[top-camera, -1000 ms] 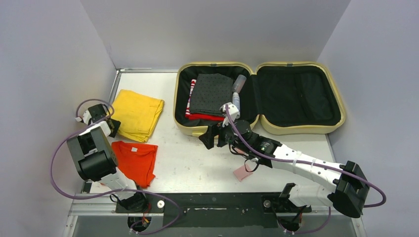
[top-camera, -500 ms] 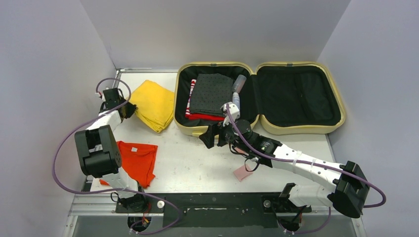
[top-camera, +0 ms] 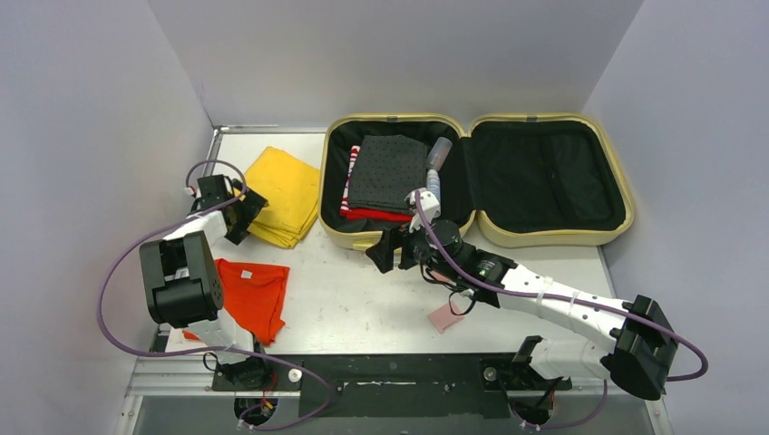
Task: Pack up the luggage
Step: Move the clothes to the center of the board, then pick up the clothes at the center of the board.
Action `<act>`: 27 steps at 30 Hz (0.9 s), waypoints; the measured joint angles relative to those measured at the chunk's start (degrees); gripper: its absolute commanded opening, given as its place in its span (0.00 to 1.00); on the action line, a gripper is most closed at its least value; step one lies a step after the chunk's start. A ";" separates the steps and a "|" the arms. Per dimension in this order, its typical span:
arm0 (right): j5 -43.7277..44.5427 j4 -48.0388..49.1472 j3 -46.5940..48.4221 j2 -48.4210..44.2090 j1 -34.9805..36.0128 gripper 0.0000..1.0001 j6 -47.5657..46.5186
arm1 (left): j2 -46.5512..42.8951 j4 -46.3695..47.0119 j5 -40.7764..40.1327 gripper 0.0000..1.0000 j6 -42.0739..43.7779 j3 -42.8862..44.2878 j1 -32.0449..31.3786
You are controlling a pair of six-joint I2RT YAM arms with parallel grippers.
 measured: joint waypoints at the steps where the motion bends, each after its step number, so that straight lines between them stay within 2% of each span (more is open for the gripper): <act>1: 0.00 0.02 0.00 0.07 0.00 0.81 0.00 | -0.15 0.00 -0.15 0.97 -0.31 -0.59 -0.59; 7: 0.00 0.02 -0.02 0.50 0.00 0.81 0.00 | 1.14 -0.20 -1.36 0.97 -3.17 -1.57 -2.75; 8: 0.00 0.02 -0.02 0.50 0.00 0.81 0.00 | 1.40 -0.11 -1.55 0.96 -3.63 -1.40 -2.75; 9: 0.00 0.04 -0.02 0.50 0.00 0.82 0.00 | 1.70 -0.09 -1.73 0.90 -4.31 -1.07 -2.75; 12: 0.00 -0.02 -0.02 0.50 -0.09 0.82 -0.02 | 3.02 0.22 -2.34 0.54 -6.03 0.00 -2.75; 16: 0.00 -0.09 -0.02 0.33 -0.74 0.82 -0.02 | 4.92 1.57 -3.19 0.15 -7.30 0.02 -2.43; 17: 0.13 -0.22 -0.09 0.02 -0.85 0.82 -0.04 | 5.51 2.29 -2.64 0.01 -7.63 -0.02 -2.27; 23: 1.11 -0.74 -0.48 -2.23 -1.70 0.82 -0.09 | 5.99 4.13 -1.03 0.00 -8.13 0.11 -1.81; 27: 1.79 -2.03 -0.48 -3.50 -2.43 0.82 -0.61 | 2.97 2.78 -1.03 0.00 -8.81 -1.36 -0.81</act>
